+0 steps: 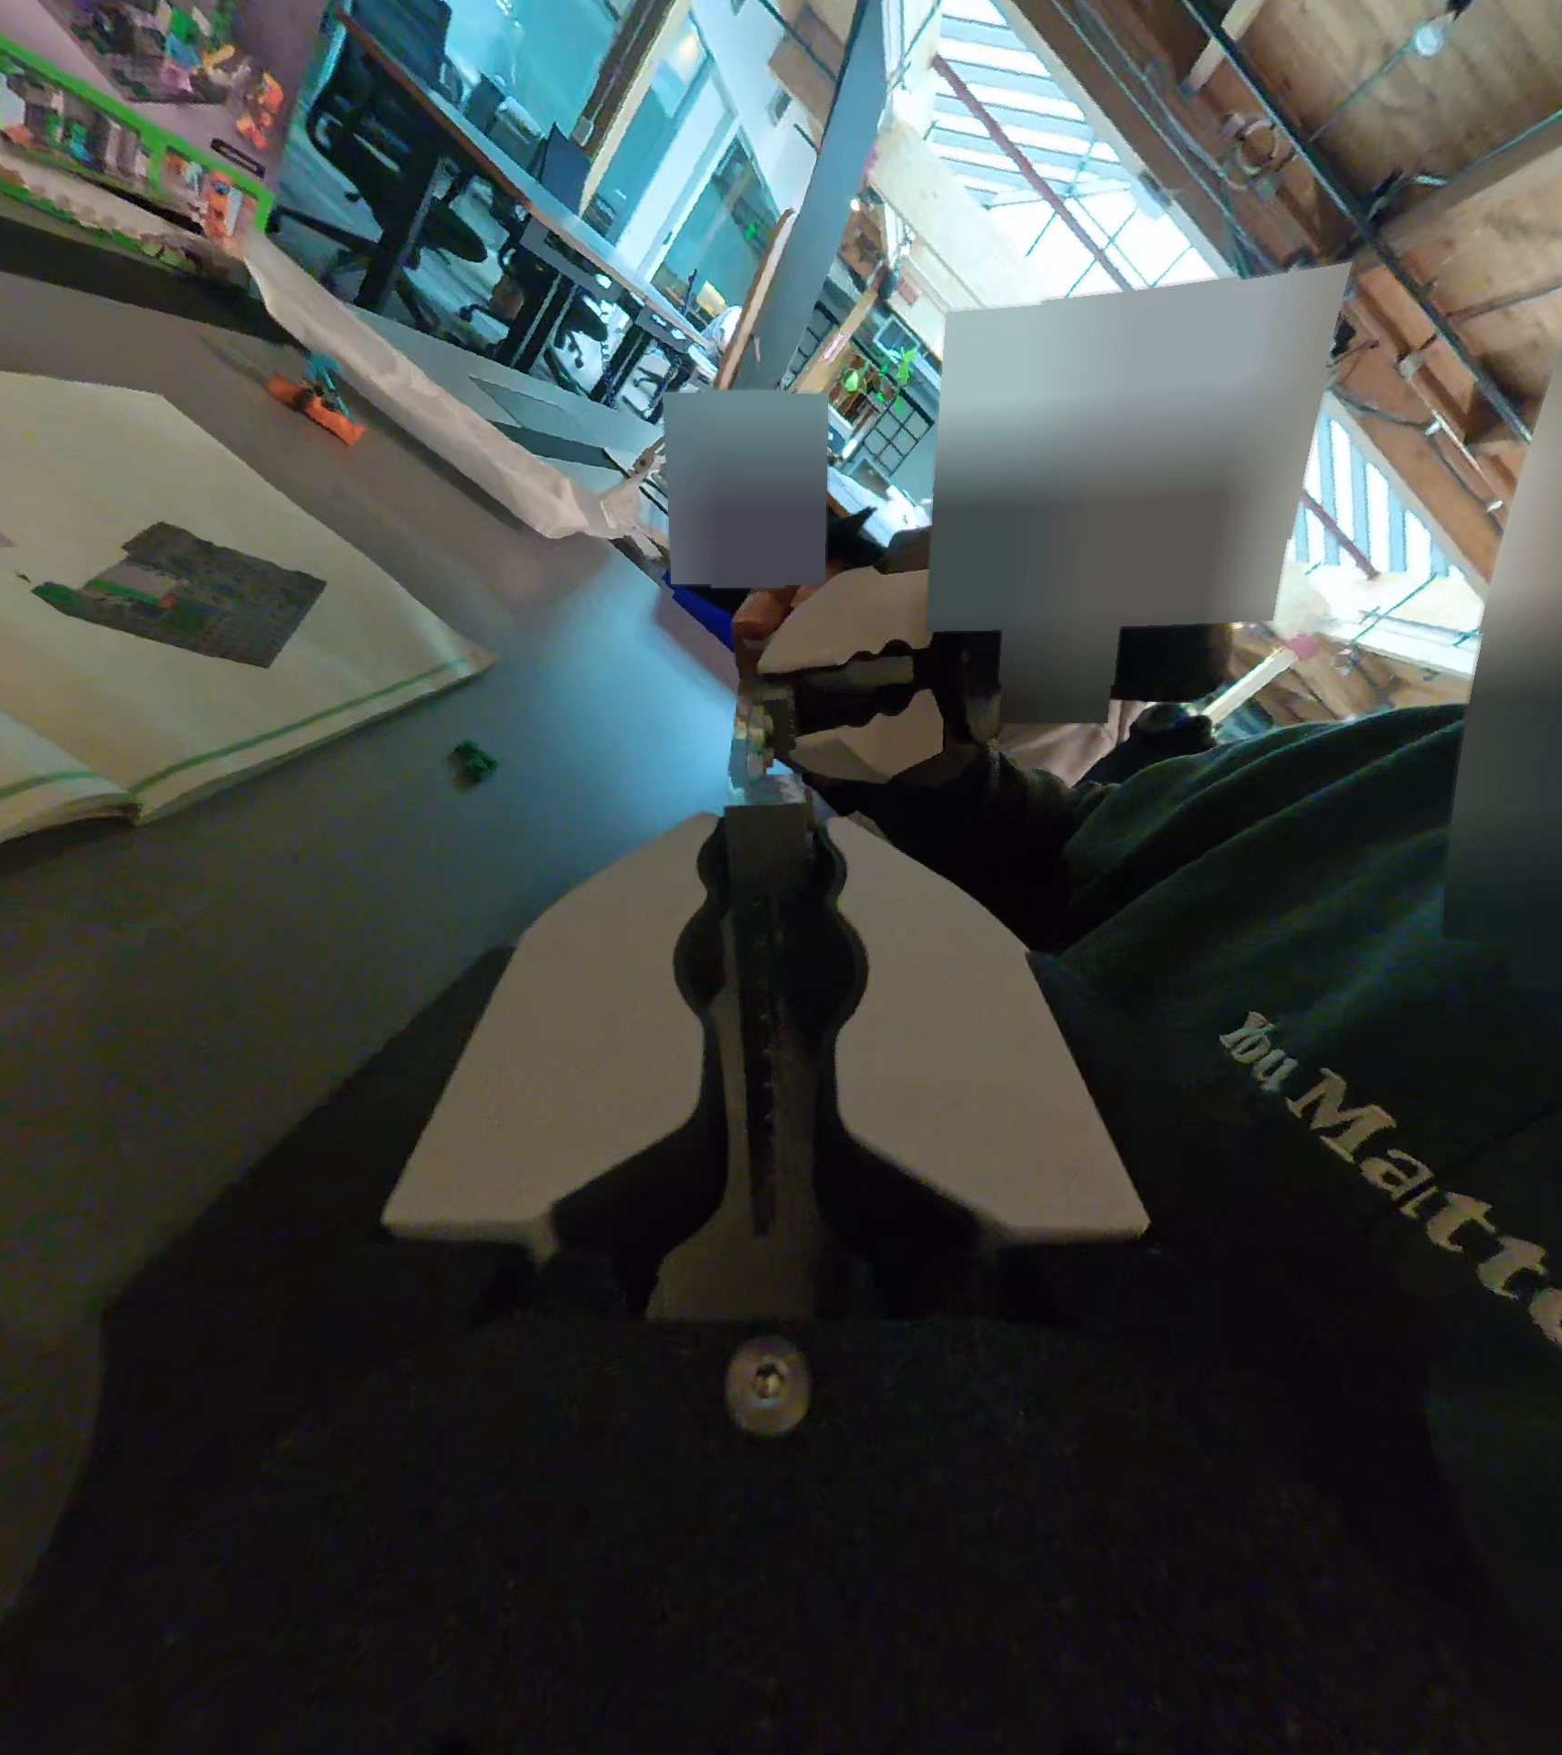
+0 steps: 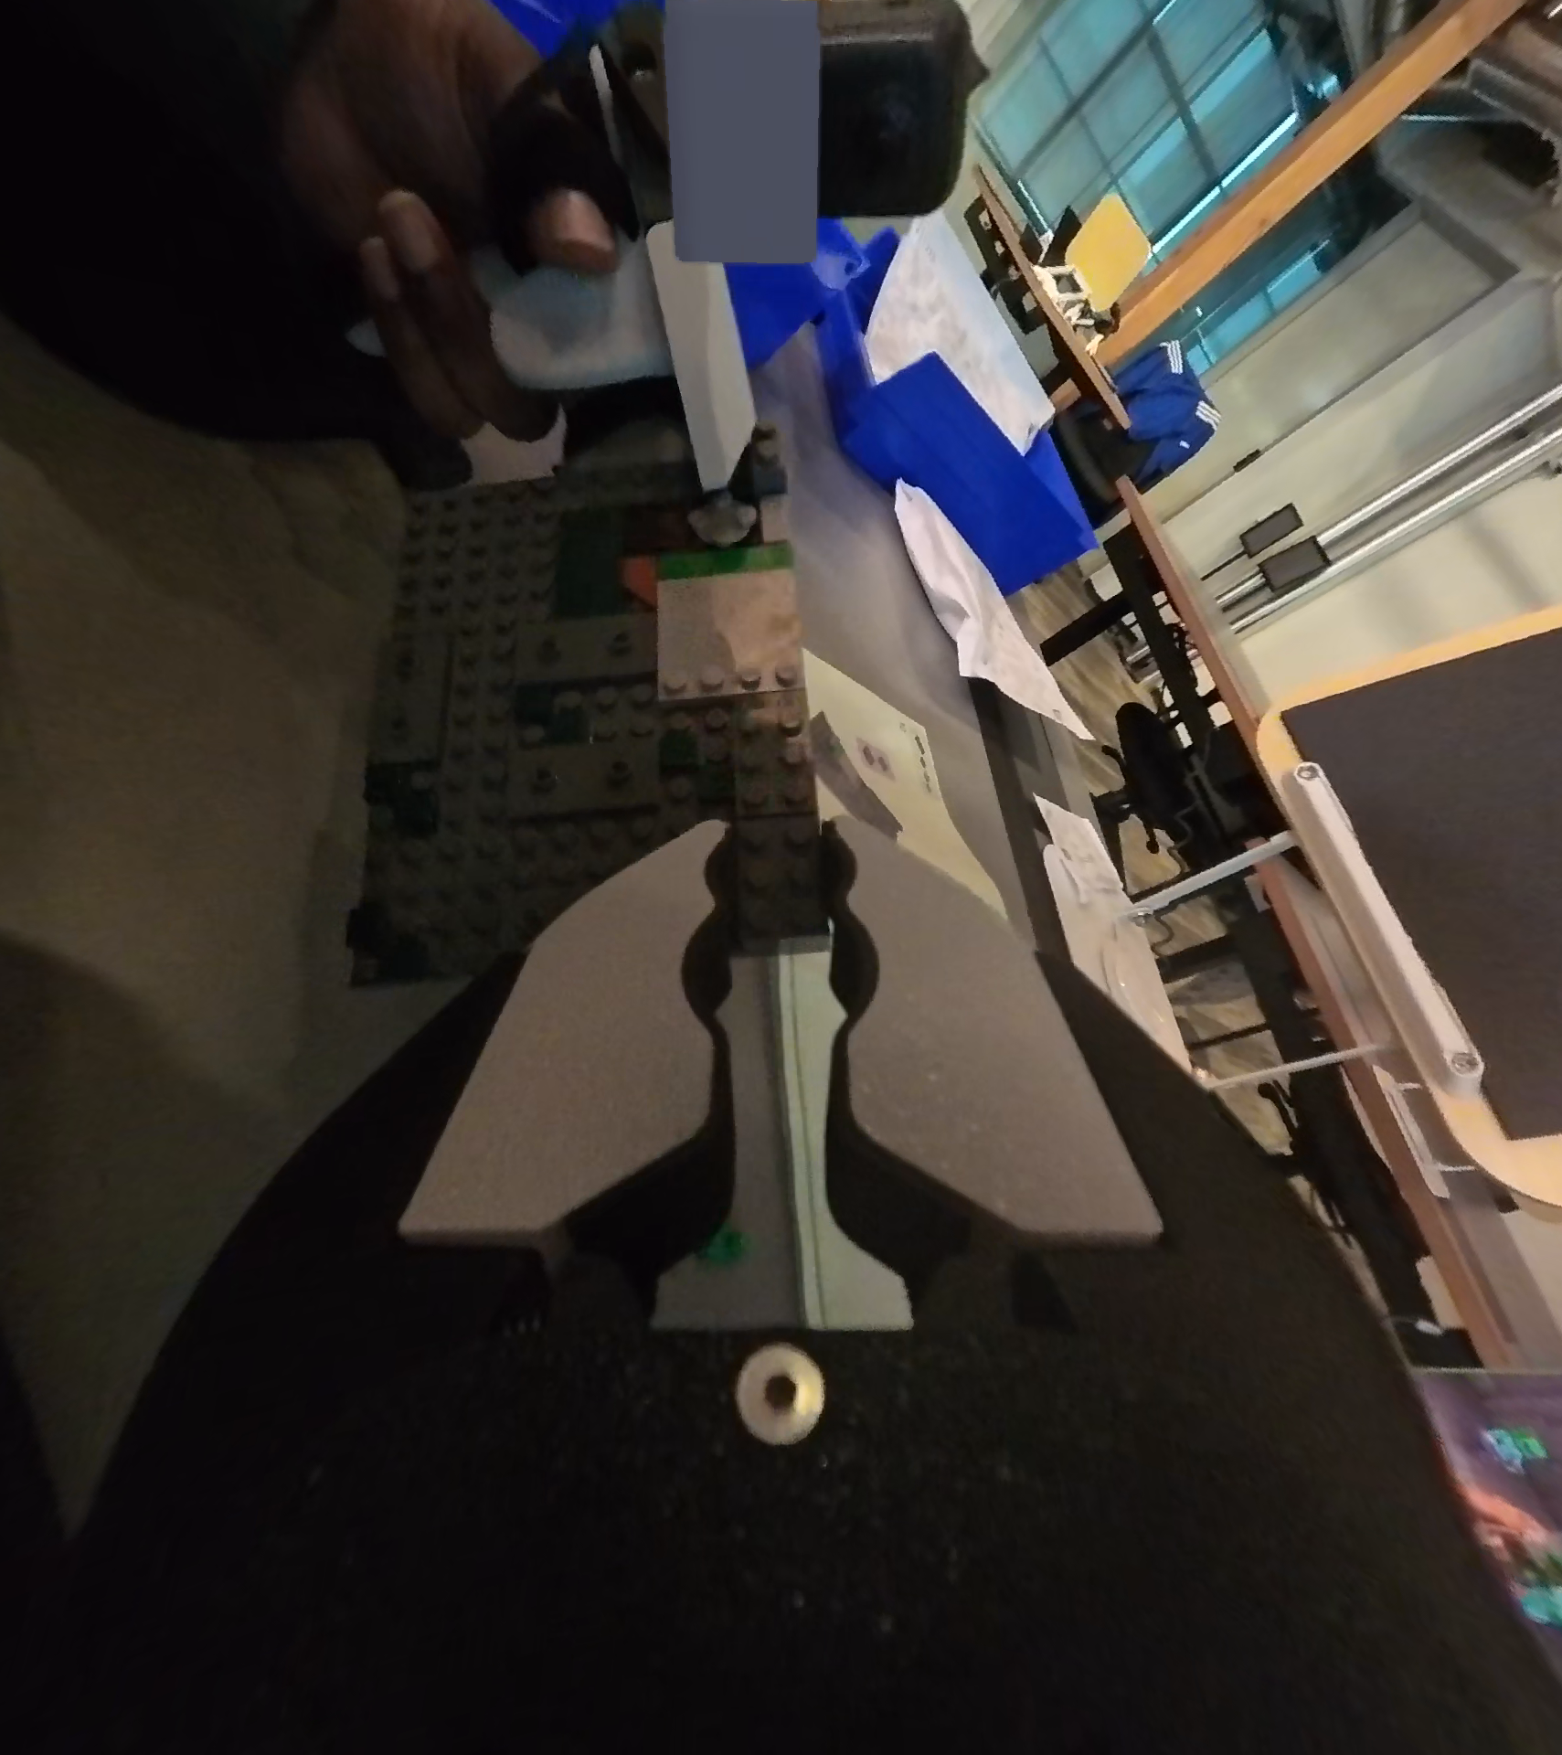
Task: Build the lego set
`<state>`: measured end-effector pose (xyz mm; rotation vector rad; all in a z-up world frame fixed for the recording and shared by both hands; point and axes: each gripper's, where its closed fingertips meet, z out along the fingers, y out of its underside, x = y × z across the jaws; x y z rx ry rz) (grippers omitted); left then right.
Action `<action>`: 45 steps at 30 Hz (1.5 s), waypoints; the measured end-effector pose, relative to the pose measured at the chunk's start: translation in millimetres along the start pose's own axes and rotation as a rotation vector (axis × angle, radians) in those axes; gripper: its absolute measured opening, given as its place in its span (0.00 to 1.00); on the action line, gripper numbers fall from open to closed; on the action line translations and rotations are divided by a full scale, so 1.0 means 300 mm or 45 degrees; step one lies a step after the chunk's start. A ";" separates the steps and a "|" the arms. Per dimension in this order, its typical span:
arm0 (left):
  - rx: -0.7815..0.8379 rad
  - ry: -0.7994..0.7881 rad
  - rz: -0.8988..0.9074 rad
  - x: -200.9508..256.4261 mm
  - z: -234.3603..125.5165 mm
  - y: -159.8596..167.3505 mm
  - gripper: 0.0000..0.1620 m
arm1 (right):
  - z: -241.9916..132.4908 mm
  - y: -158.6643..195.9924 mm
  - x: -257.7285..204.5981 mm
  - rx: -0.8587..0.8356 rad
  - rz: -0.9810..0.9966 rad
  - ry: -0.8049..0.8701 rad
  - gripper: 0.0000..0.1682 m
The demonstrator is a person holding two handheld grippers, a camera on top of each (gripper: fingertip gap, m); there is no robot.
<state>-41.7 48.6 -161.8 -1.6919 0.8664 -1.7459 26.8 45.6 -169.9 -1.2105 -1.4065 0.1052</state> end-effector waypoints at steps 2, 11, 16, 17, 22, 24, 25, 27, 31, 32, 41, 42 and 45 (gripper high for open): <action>0.010 0.004 0.013 0.006 -0.002 -0.008 0.13 | -0.003 -0.008 0.002 0.012 -0.010 0.007 0.09; 0.061 0.021 -0.107 -0.016 -0.007 -0.011 0.10 | 0.001 -0.008 -0.014 0.006 -0.011 -0.015 0.09; 0.063 0.008 -0.265 -0.054 -0.011 0.009 0.10 | 0.018 0.016 -0.038 -0.014 0.057 -0.067 0.09; 0.051 -0.002 -0.279 -0.063 -0.011 0.017 0.10 | 0.023 0.024 -0.044 -0.021 0.079 -0.080 0.09; 0.013 -0.058 -0.335 -0.096 -0.012 0.046 0.10 | 0.042 0.063 -0.066 -0.055 0.210 -0.138 0.09; -0.012 -0.104 -0.300 -0.105 -0.012 0.054 0.10 | 0.049 0.076 -0.072 -0.068 0.259 -0.157 0.09; -0.022 -0.132 -0.278 -0.110 -0.012 0.055 0.10 | 0.050 0.078 -0.074 -0.065 0.294 -0.171 0.09; -0.065 -0.218 -0.198 -0.132 -0.021 0.066 0.15 | 0.046 0.078 -0.071 -0.053 0.380 -0.193 0.09; -0.114 -0.365 -0.010 -0.155 -0.053 0.066 0.17 | 0.027 0.099 -0.061 -0.072 0.518 -0.225 0.09; -0.121 -0.406 0.037 -0.162 -0.062 0.063 0.17 | 0.024 0.111 -0.062 -0.085 0.557 -0.231 0.09; -0.208 -0.570 0.381 -0.175 -0.074 0.068 0.15 | 0.014 0.204 -0.117 -0.145 0.818 -0.421 0.09; -0.219 -0.564 0.394 -0.170 -0.069 0.073 0.15 | 0.015 0.219 -0.123 -0.162 0.814 -0.448 0.09; -0.239 -0.575 0.433 -0.168 -0.060 0.080 0.15 | 0.025 0.265 -0.136 -0.216 0.786 -0.525 0.09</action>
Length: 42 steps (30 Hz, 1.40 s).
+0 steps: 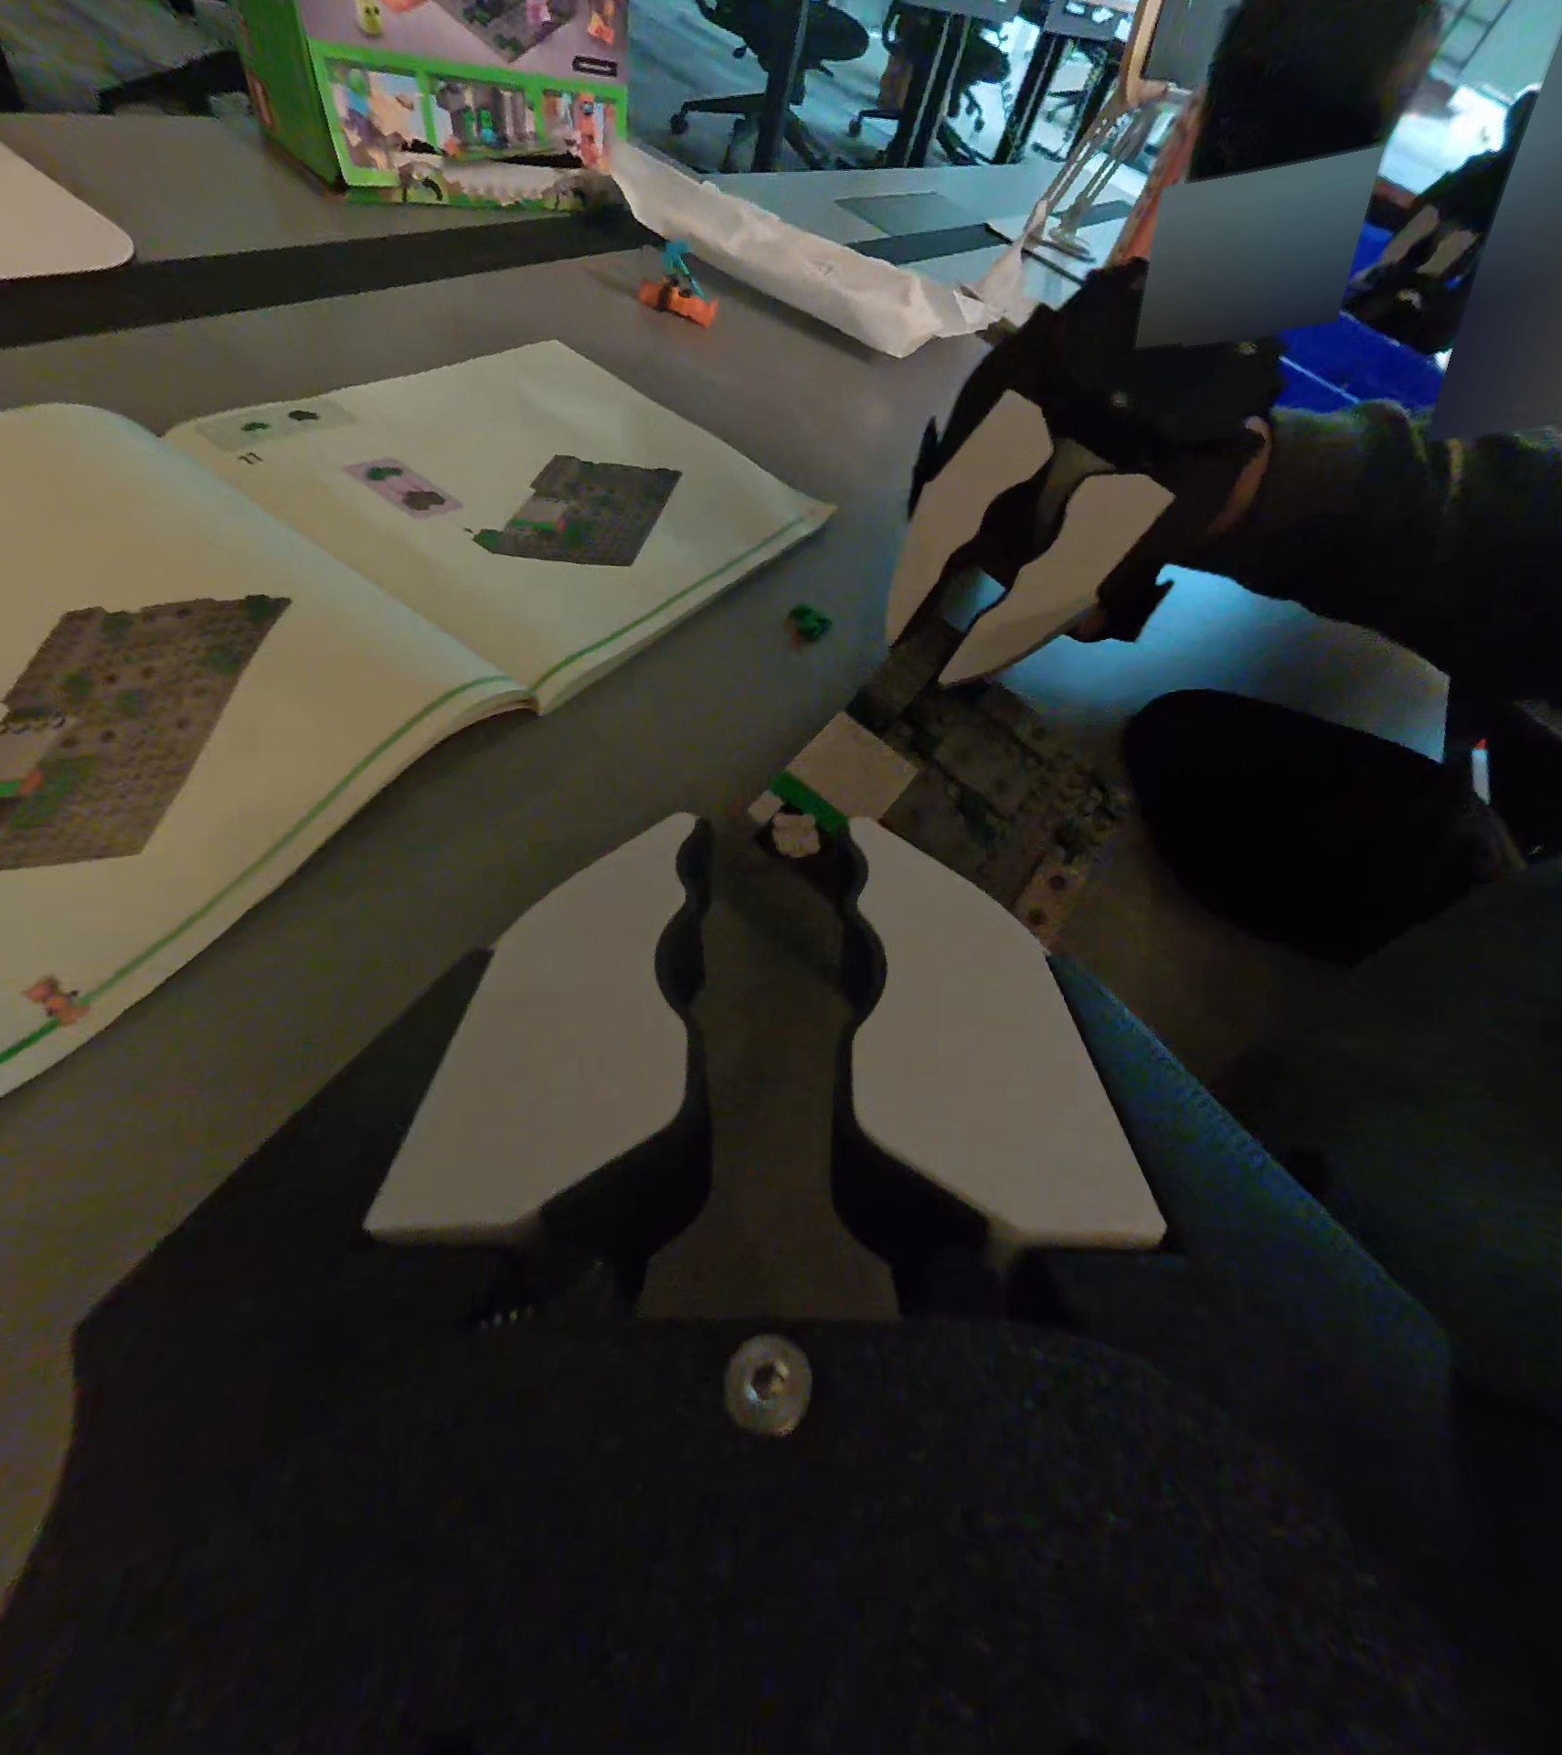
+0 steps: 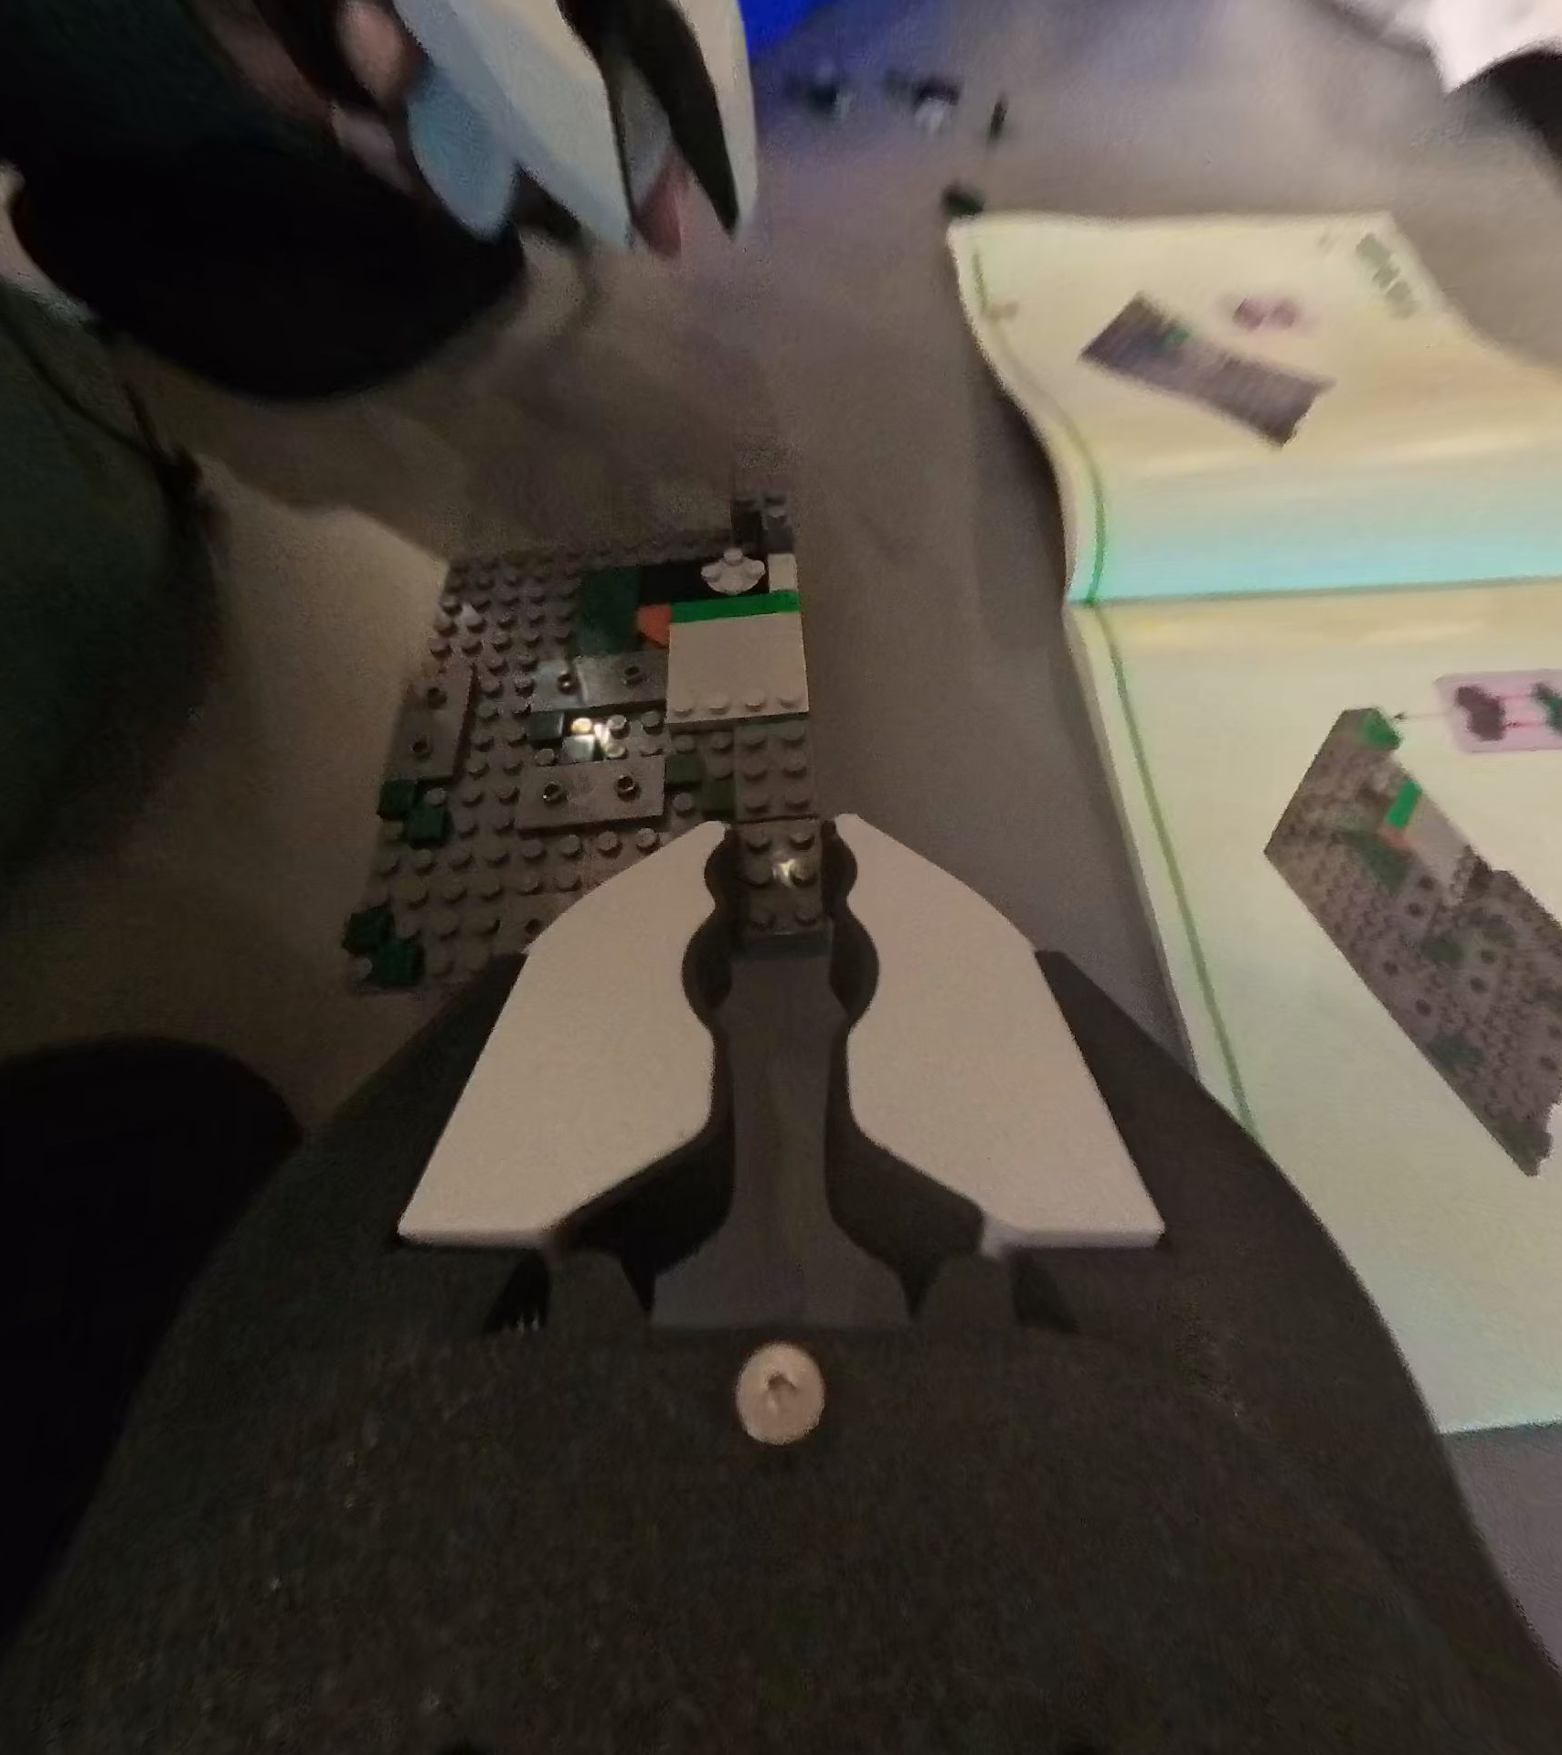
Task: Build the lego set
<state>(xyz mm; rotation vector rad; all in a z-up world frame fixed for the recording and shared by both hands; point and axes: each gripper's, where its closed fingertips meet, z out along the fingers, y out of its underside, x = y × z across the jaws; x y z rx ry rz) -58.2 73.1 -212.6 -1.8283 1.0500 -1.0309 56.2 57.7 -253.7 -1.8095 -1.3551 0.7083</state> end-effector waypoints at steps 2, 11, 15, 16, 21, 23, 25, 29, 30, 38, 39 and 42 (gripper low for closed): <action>-0.006 0.013 0.003 0.010 0.006 0.003 0.15 | 0.012 0.010 0.008 -0.024 -0.019 -0.054 0.10; -0.034 0.019 -0.004 0.017 0.020 0.029 0.15 | 0.046 0.022 0.063 -0.096 -0.094 -0.200 0.10; -0.048 0.021 0.008 0.018 0.030 0.041 0.15 | -0.002 -0.036 0.083 -0.001 -0.096 -0.141 0.18; -0.053 0.021 0.015 0.019 0.032 0.044 0.15 | -0.025 -0.044 0.099 0.007 -0.095 -0.094 0.18; -0.062 0.040 0.023 0.024 0.041 0.051 0.14 | -0.129 0.054 0.184 -0.171 -0.082 0.126 0.14; -0.060 0.049 0.023 0.026 0.046 0.050 0.13 | -0.123 0.099 0.185 -0.224 -0.027 0.122 0.13; -0.056 0.058 0.030 0.031 0.051 0.047 0.13 | -0.095 0.122 0.178 -0.244 0.004 0.106 0.14; -0.063 0.056 0.067 0.043 0.050 0.049 0.13 | -0.044 0.140 0.184 -0.284 0.007 0.086 0.16; -0.065 0.054 0.074 0.045 0.049 0.049 0.13 | -0.036 0.143 0.187 -0.298 0.009 0.079 0.16; -0.061 0.062 0.066 0.046 0.045 0.049 0.12 | -0.021 0.112 0.173 -0.284 -0.007 0.024 0.08; -0.065 0.064 0.066 0.047 0.046 0.051 0.12 | -0.022 0.092 0.167 -0.271 -0.022 0.033 0.08; -0.076 0.052 0.085 0.044 0.050 0.053 0.12 | -0.004 -0.005 0.124 -0.206 -0.028 0.045 0.08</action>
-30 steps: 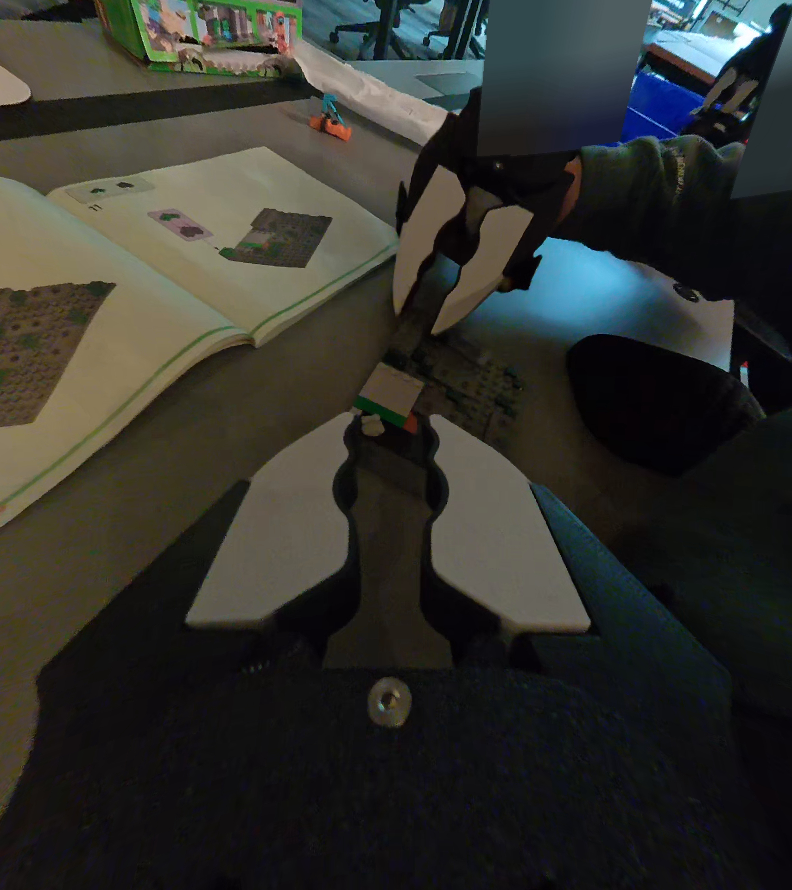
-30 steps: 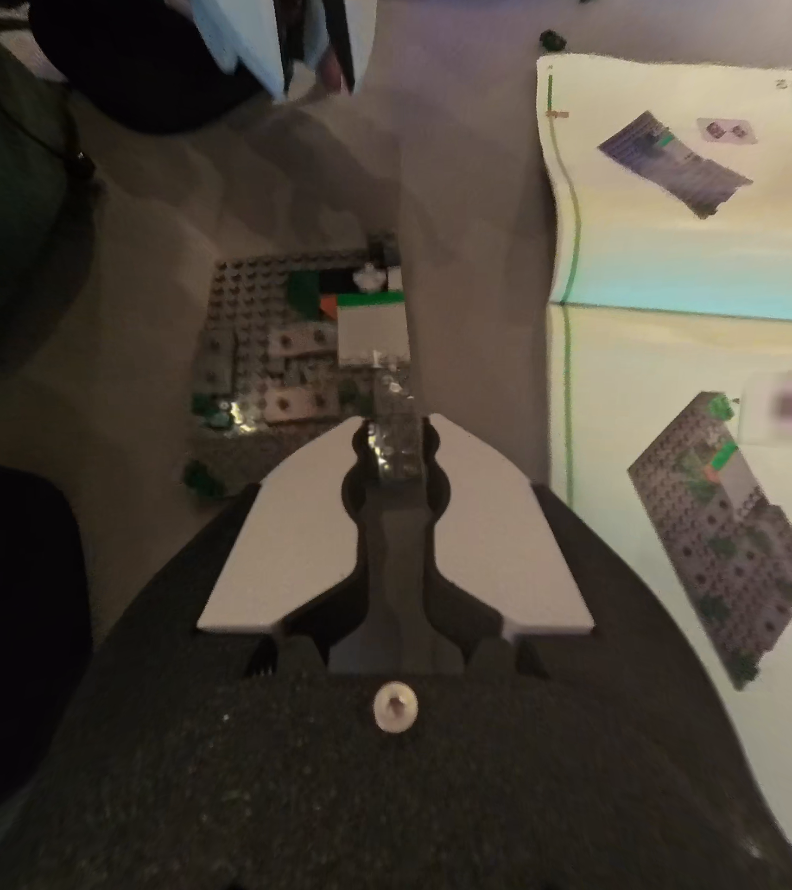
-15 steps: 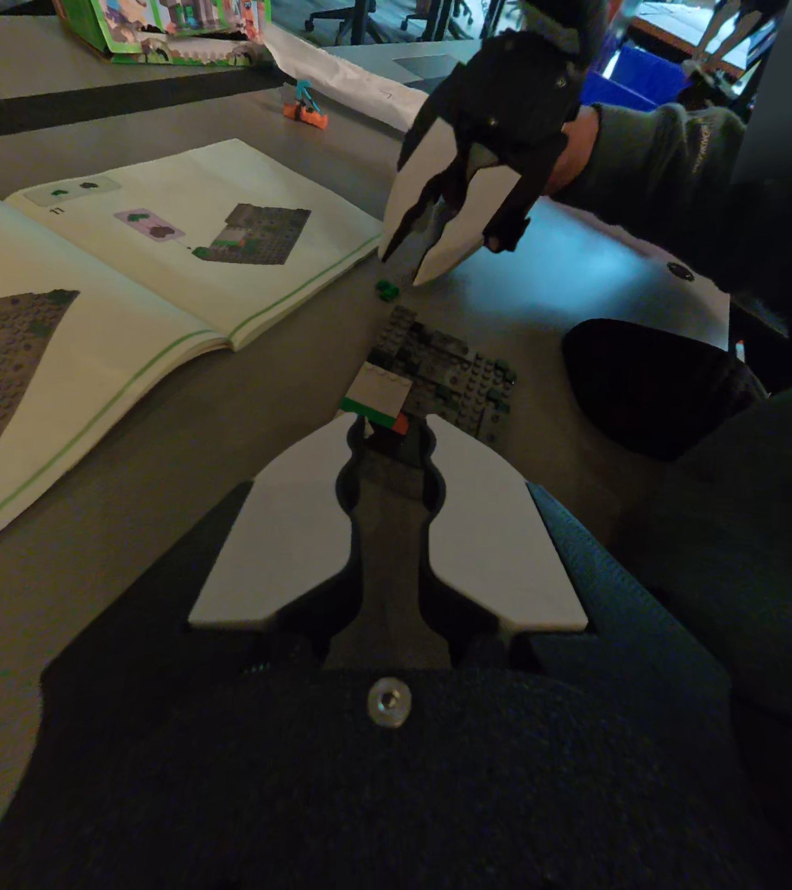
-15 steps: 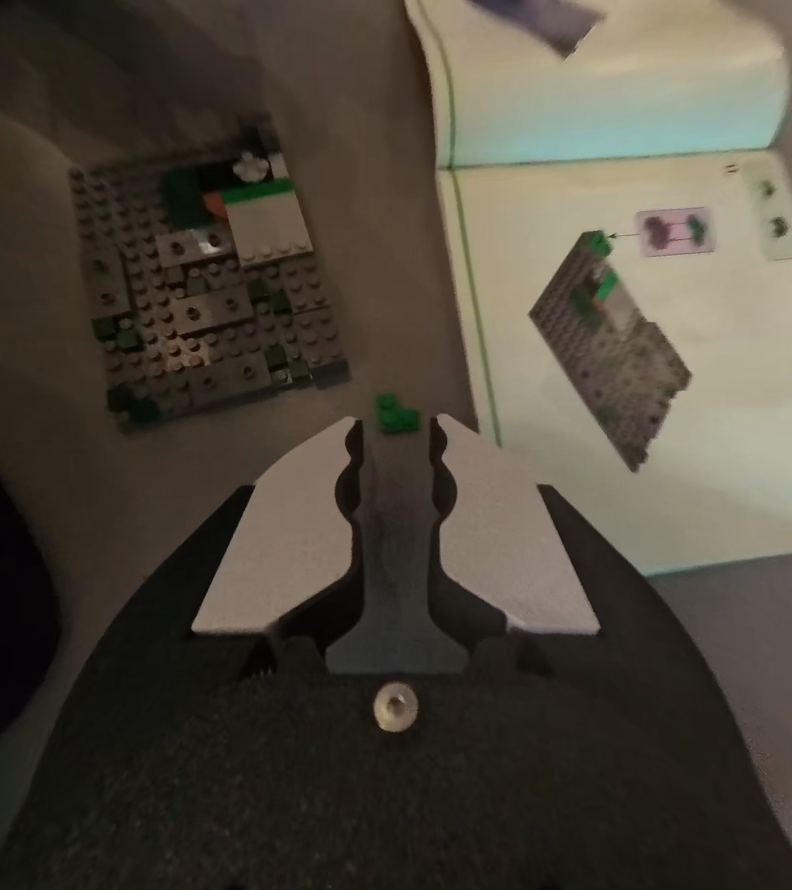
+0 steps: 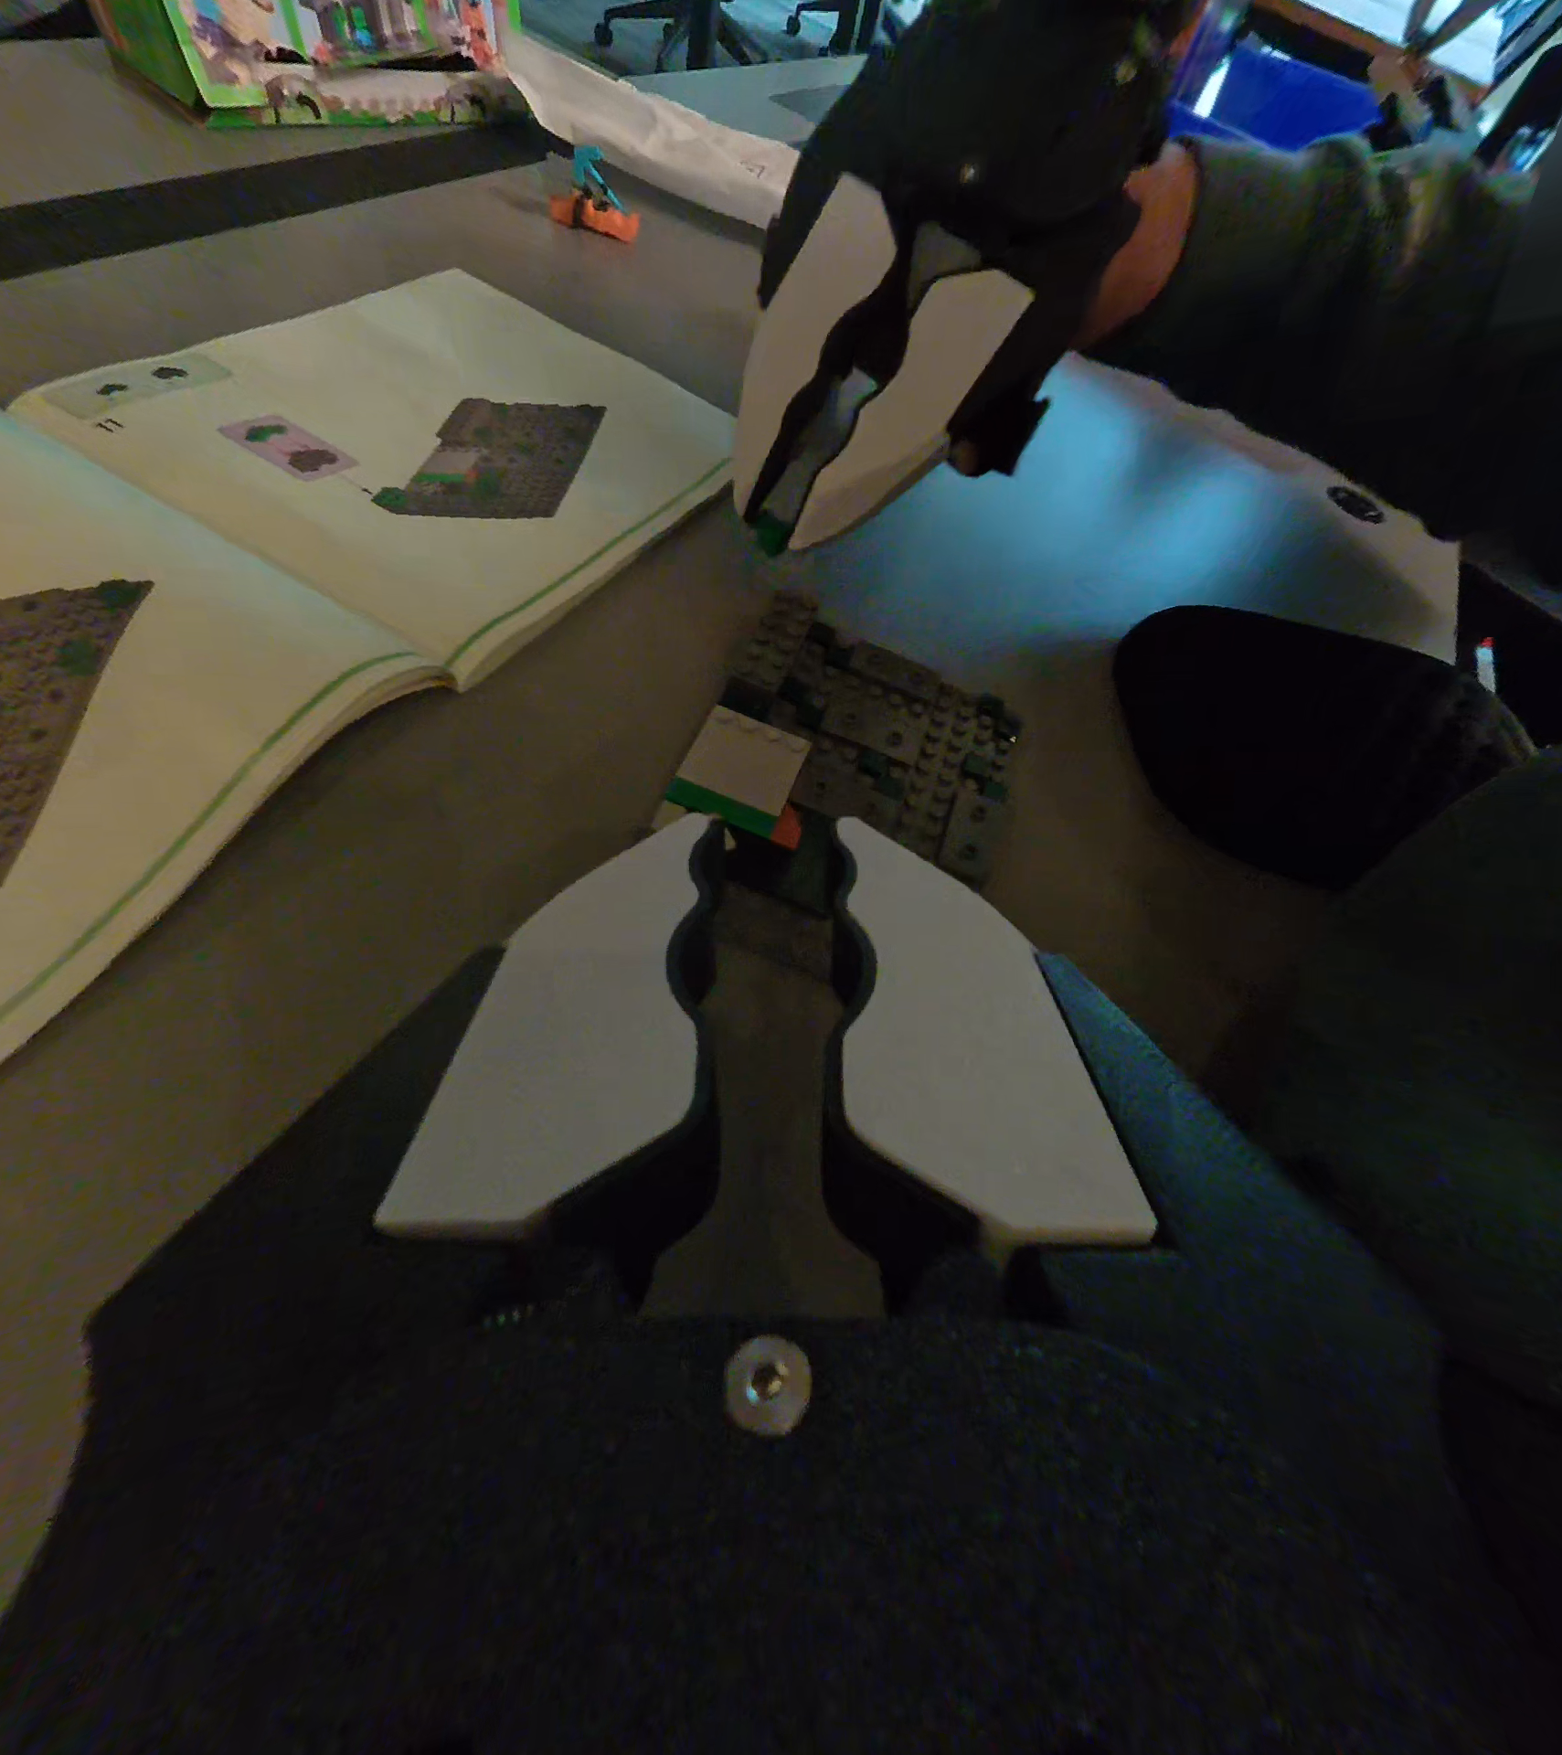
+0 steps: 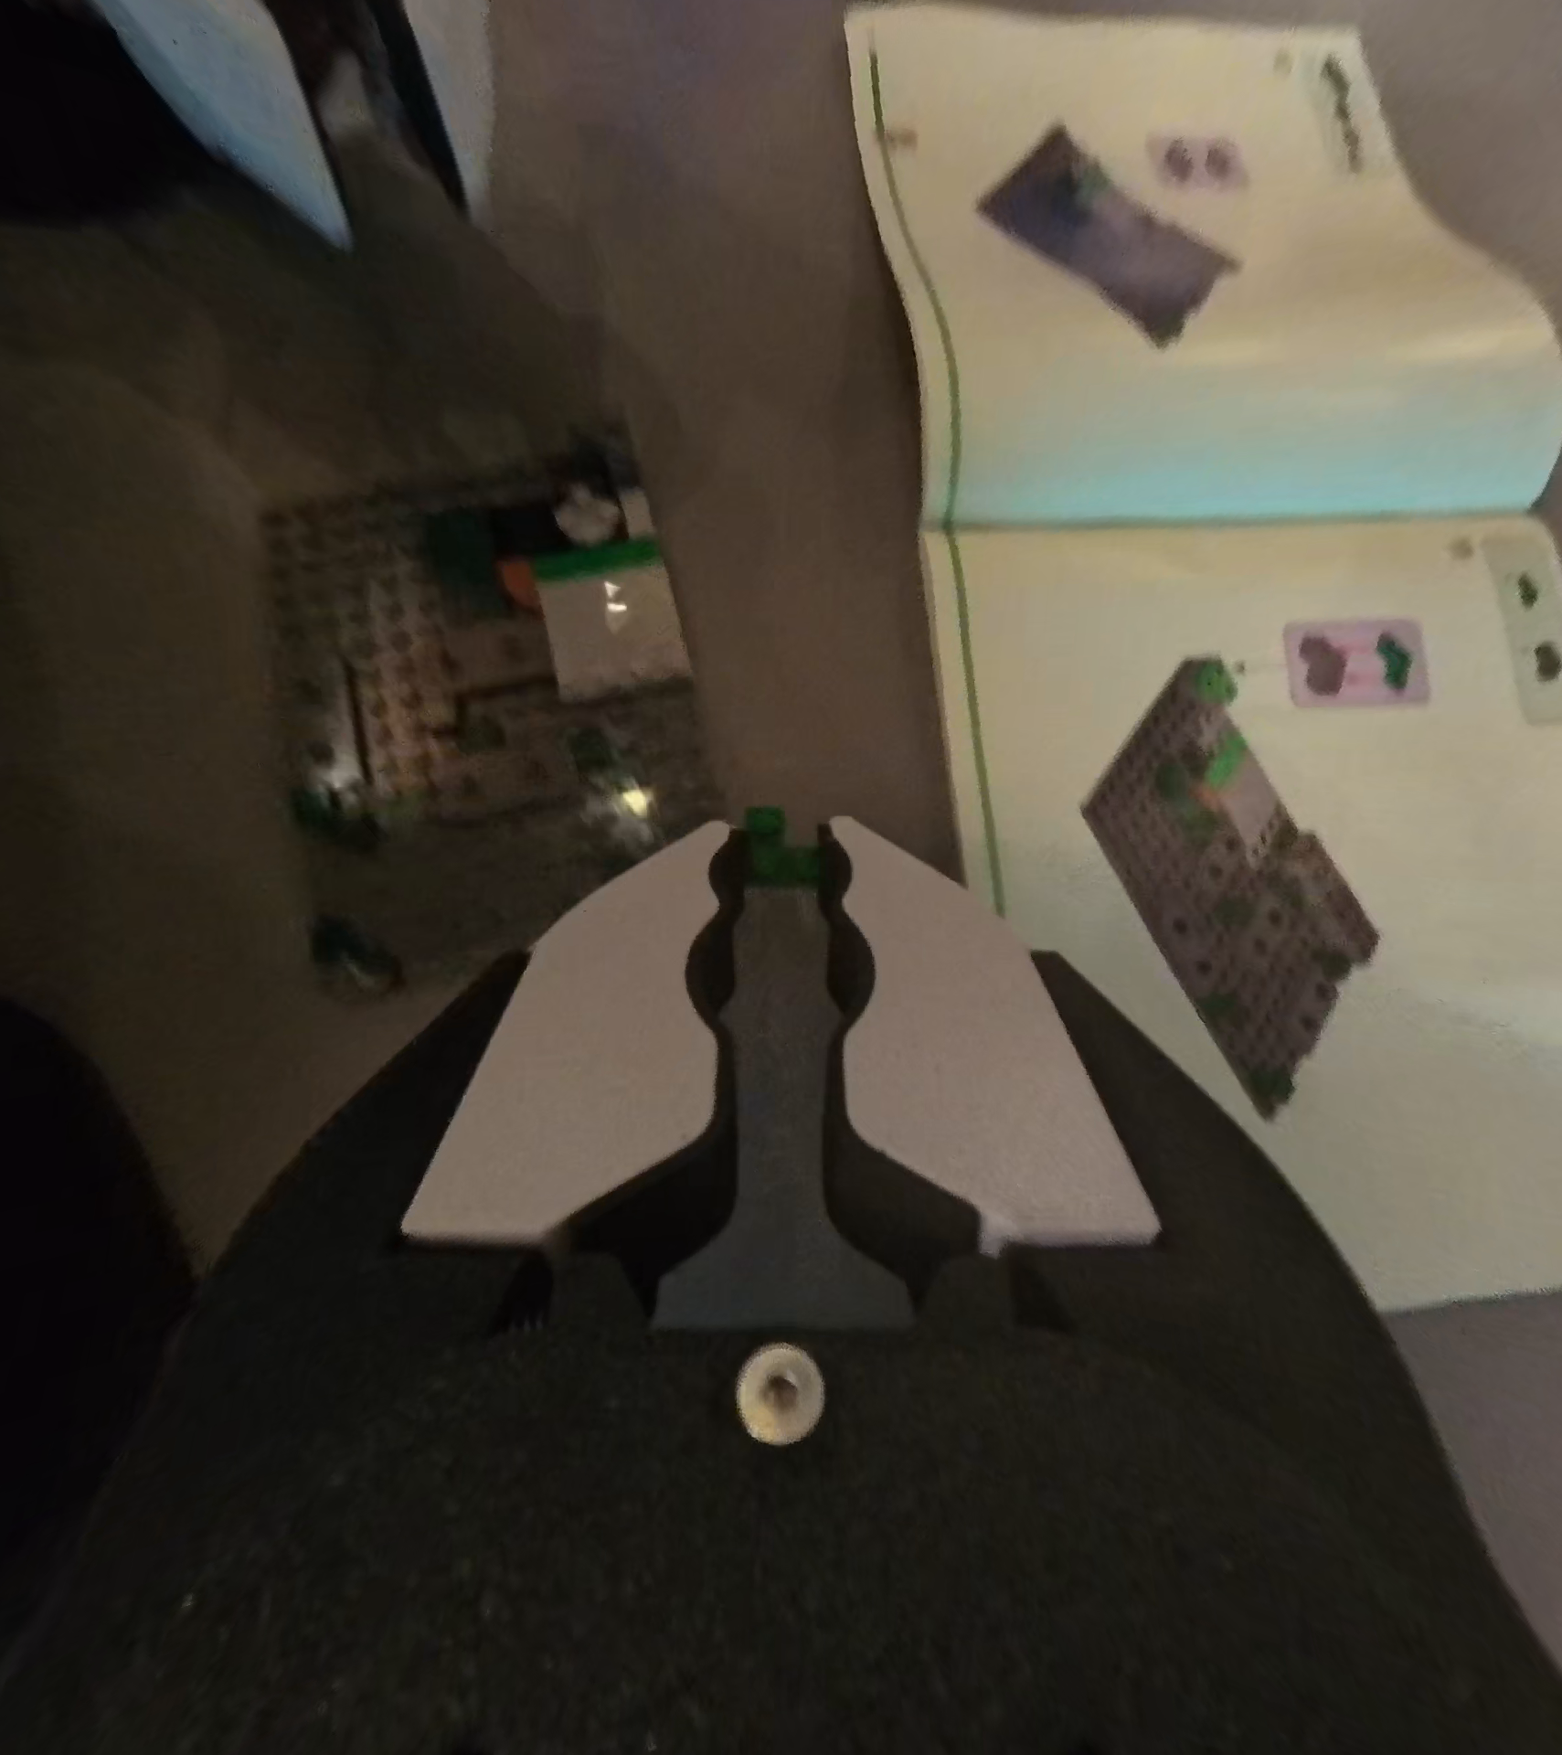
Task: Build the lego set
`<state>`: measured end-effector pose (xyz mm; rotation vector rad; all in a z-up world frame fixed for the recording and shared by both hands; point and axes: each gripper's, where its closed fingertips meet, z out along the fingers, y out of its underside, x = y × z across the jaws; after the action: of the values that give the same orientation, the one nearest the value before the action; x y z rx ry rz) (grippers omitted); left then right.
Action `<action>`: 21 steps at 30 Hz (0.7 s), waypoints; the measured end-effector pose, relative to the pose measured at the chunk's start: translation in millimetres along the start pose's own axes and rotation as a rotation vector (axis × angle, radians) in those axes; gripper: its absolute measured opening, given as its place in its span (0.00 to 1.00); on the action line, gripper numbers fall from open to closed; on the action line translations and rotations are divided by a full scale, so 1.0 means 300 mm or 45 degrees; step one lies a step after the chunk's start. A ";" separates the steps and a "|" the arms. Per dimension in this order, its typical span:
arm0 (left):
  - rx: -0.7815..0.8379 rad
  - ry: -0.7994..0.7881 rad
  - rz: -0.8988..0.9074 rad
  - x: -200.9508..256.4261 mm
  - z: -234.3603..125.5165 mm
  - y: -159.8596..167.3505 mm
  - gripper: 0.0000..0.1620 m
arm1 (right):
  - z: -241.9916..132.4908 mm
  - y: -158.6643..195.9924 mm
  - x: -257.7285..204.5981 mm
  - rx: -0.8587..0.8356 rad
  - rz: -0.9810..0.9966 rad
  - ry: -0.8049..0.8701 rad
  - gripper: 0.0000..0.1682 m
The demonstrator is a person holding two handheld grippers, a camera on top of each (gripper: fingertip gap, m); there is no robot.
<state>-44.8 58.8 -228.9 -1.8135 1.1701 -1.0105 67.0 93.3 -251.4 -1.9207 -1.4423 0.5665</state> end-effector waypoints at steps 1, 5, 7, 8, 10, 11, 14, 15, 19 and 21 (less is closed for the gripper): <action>-0.002 -0.019 0.022 -0.004 0.002 0.000 0.12 | 0.008 -0.040 -0.023 0.029 0.016 -0.007 0.08; -0.019 -0.106 0.155 -0.005 0.009 -0.005 0.13 | 0.067 -0.190 -0.101 0.167 0.172 -0.010 0.08; -0.016 -0.146 0.228 0.002 0.009 -0.012 0.14 | 0.096 -0.249 -0.140 0.251 0.287 -0.054 0.08; -0.022 -0.164 0.260 0.006 0.008 -0.012 0.14 | 0.104 -0.276 -0.158 0.296 0.314 -0.073 0.08; -0.026 -0.138 0.248 0.023 0.007 -0.007 0.13 | 0.115 -0.313 -0.189 0.356 0.258 -0.070 0.08; -0.010 -0.089 0.190 0.037 0.003 -0.009 0.13 | 0.119 -0.320 -0.199 0.364 0.183 -0.043 0.08; 0.043 0.041 0.023 0.056 -0.023 -0.028 0.10 | 0.120 -0.317 -0.222 0.355 -0.022 0.021 0.08; 0.060 0.064 -0.015 0.056 -0.033 -0.036 0.10 | 0.116 -0.318 -0.229 0.365 -0.059 0.032 0.08; 0.084 0.150 -0.180 0.066 -0.033 -0.049 0.09 | 0.112 -0.327 -0.248 0.397 -0.148 0.091 0.08; 0.077 0.200 -0.264 0.073 -0.022 -0.046 0.10 | 0.109 -0.337 -0.253 0.418 -0.179 0.124 0.08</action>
<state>-39.9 41.4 -209.1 -1.8629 1.0454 -1.3139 -45.3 46.4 -204.2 -1.5569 -1.3189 0.5946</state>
